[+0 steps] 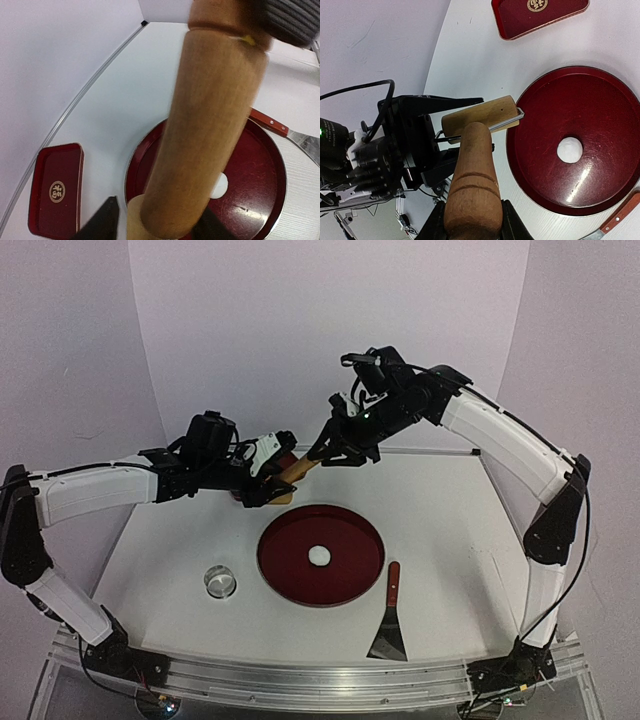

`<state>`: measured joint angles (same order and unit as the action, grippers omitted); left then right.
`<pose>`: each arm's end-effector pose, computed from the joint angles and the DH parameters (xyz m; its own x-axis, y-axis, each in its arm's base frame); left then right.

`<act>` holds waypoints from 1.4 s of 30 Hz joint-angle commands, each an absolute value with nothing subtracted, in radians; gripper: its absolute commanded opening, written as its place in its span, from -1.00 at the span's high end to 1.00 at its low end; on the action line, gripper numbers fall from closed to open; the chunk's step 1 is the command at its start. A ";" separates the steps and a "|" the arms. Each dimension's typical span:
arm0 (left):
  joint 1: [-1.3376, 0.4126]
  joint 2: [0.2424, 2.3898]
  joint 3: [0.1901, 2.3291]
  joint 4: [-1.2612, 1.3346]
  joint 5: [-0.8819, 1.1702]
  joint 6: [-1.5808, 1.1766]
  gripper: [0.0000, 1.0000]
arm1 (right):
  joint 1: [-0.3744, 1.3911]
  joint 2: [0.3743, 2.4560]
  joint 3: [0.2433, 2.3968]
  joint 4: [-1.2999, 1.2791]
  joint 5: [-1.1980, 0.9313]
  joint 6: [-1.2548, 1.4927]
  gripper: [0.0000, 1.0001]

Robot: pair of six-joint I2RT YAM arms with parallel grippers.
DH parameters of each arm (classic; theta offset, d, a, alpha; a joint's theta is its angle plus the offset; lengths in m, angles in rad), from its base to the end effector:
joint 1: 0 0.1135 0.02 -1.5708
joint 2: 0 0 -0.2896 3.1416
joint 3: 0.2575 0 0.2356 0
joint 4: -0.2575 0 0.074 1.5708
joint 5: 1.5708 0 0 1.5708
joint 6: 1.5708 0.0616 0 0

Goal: Roll out the dumpling wrappers from the dough

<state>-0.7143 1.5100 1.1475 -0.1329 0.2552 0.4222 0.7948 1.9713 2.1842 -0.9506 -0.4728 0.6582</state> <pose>0.2575 -0.2438 0.3144 0.0009 0.5240 -0.8517 0.8785 0.4066 0.2510 0.2870 0.3324 0.4003 -0.9058 -0.1454 -0.3981 -0.4012 0.5967 0.6950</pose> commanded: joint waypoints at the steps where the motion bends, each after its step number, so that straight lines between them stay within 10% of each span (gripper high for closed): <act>1: -0.715 1.525 1.197 -0.147 0.275 0.447 0.30 | 0.800 1.968 2.241 -0.897 -0.495 0.650 1.00; 9: -0.715 1.543 1.205 -0.188 0.270 0.473 0.43 | 0.800 1.971 2.265 -0.899 -0.488 0.653 1.00; 12: -0.716 1.545 1.214 -0.189 0.289 0.478 0.98 | 0.799 1.971 2.255 -0.898 -0.500 0.650 1.00; 14: -0.717 1.549 1.232 -0.195 0.295 0.478 1.00 | 0.800 1.970 2.242 -0.899 -0.503 0.651 0.96; 18: -0.717 1.540 1.248 -0.199 0.297 0.491 1.00 | 0.799 1.961 2.216 -0.899 -0.491 0.657 -0.06; 20: -0.718 1.533 1.255 -0.209 0.303 0.502 1.00 | 0.799 1.960 2.212 -0.898 -0.484 0.657 -0.24; 42: -0.744 1.546 1.282 -0.256 0.255 0.437 1.00 | 0.799 1.993 2.183 -0.896 -0.487 0.680 -0.14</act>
<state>-0.7324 1.5723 1.2446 -0.3157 0.2532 0.4619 0.7929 1.9816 2.1949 -0.9199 -0.5083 0.6730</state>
